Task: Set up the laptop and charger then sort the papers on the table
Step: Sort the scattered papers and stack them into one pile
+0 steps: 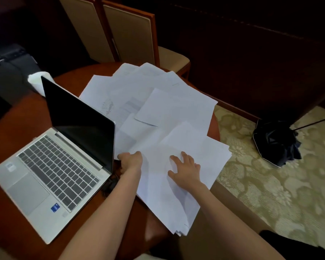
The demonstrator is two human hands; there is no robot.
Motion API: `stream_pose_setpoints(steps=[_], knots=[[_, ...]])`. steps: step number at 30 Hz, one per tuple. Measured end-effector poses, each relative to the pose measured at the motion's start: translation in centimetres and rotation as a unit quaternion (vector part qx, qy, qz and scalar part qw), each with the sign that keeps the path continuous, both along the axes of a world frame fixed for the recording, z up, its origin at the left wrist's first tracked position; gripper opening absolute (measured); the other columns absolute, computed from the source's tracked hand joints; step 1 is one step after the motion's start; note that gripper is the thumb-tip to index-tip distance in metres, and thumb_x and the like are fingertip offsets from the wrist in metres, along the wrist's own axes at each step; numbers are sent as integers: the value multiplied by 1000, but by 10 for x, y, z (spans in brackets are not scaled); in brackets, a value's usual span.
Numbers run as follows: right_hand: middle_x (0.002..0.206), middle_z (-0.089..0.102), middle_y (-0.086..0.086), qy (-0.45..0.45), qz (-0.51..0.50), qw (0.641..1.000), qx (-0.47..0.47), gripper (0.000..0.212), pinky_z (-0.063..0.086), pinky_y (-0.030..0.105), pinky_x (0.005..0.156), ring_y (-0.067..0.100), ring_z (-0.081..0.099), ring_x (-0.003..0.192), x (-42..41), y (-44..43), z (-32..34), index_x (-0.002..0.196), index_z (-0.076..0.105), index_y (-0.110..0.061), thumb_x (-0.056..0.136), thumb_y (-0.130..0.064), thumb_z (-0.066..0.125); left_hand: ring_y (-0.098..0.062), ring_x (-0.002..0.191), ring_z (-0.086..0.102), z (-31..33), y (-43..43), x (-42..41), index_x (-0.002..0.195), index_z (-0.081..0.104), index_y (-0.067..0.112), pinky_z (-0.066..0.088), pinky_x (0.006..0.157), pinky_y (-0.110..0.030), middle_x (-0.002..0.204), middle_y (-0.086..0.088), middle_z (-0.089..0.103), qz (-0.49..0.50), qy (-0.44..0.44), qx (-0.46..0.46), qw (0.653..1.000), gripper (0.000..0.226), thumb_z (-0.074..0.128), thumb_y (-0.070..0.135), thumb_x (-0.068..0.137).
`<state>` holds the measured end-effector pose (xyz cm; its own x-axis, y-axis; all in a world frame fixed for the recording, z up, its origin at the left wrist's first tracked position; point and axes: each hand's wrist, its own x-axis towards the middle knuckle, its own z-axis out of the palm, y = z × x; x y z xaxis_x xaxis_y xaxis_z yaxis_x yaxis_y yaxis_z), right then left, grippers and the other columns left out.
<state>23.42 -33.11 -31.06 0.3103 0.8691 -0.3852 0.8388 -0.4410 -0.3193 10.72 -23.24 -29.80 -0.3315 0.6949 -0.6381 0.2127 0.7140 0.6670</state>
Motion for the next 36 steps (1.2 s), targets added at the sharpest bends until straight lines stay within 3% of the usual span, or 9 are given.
stream_pose_setpoints(steps=[4,8,17,20,22,25,29,33,36], knots=[[158,6,4,4,23,1000,-20,58,15,44,112,24,9,144,6,0,4,145,25,-36,92,-44,46,-32,103,56,18,-4,11,118,45,14,35,103,-40,101,-10,57,-93,62,101,989,26,46,8,92],[158,6,4,19,39,999,-21,58,15,42,113,23,9,144,9,1,7,146,22,-37,93,-44,44,-33,93,60,42,2,26,112,47,14,44,67,-34,99,-9,58,-115,70,231,964,18,47,8,94],[158,9,3,13,45,999,-23,54,15,42,113,24,11,144,10,5,7,144,28,-35,93,-38,46,-16,108,55,118,37,46,120,49,19,29,61,-5,125,-2,56,-110,119,438,884,24,47,13,97],[153,26,1,95,-14,995,24,53,23,39,109,21,26,138,13,12,13,139,38,-32,89,-31,54,-14,113,55,139,34,53,133,42,26,40,75,-10,134,1,52,-205,165,483,835,37,48,19,97],[146,38,0,289,-108,948,81,63,36,33,101,20,42,128,17,17,24,139,38,-29,83,-21,66,-18,114,56,147,23,60,142,31,30,51,86,-26,140,-2,47,-297,177,504,792,50,48,19,97],[135,47,-1,571,-178,790,136,81,47,34,92,17,56,110,24,22,44,140,34,-28,70,-9,70,-20,100,61,139,2,76,148,10,34,52,87,-30,136,-7,47,-421,177,480,749,69,51,15,95],[112,55,13,743,-178,619,181,78,46,40,80,29,55,96,32,21,56,135,41,-15,59,-4,52,-12,111,51,112,-23,89,147,-3,41,43,99,-27,141,-2,36,-487,163,404,757,77,51,21,95],[97,66,16,793,-201,538,201,69,55,38,71,30,65,87,40,3,55,125,49,-8,56,-1,46,-10,96,55,92,-37,97,146,-7,38,44,79,-17,130,0,44,-506,31,320,800,78,50,20,96],[95,64,19,758,-265,557,213,46,54,40,75,30,65,85,41,-9,48,108,63,-3,63,-2,56,-22,103,61,75,-35,100,143,-12,46,50,81,-23,137,-11,45,-483,-114,214,841,79,49,32,95]])
